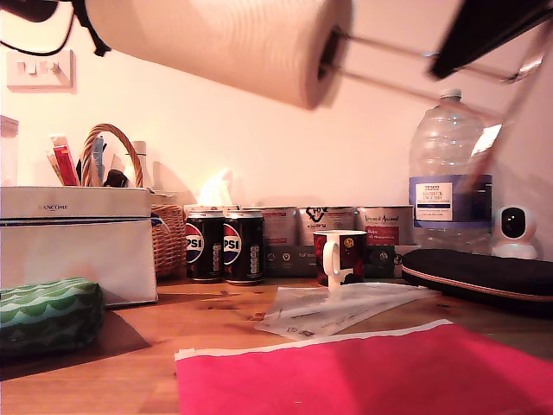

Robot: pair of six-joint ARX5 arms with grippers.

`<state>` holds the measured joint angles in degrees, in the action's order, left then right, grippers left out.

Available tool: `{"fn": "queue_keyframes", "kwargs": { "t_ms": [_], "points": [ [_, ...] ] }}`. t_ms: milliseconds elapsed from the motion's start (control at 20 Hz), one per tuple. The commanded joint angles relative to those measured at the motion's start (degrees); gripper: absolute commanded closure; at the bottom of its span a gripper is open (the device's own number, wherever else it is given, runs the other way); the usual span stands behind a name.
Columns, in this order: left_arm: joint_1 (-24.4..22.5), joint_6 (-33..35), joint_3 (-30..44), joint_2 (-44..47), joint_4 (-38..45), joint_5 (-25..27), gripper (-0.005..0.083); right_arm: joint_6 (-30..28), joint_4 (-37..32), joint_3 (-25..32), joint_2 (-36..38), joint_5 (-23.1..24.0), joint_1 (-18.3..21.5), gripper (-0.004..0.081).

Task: Insert the paper towel roll into the metallic stand.

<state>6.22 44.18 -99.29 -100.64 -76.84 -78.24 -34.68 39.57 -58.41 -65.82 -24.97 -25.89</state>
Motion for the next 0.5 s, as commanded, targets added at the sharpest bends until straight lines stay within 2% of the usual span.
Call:
{"fn": "queue_keyframes", "kwargs": {
  "t_ms": [0,200,350,450],
  "points": [
    [-0.3,0.9,-1.5,0.3,0.2,2.1,0.0797,-1.2,-1.8,-0.5,0.4,-3.7,-0.2,0.0783],
    [0.2,0.7,-2.6,3.5,0.8,7.7,0.0797,-1.0,-5.0,1.3,-0.3,-7.9,0.6,0.0783],
    [1.2,-0.3,-2.6,5.6,2.1,12.1,0.0797,0.4,-9.6,5.6,-0.3,-9.4,1.0,0.0783],
    [2.6,-3.4,-2.6,6.6,3.8,16.7,0.0797,2.9,-14.8,9.1,0.1,-10.5,0.9,0.0783]
  ]
}}
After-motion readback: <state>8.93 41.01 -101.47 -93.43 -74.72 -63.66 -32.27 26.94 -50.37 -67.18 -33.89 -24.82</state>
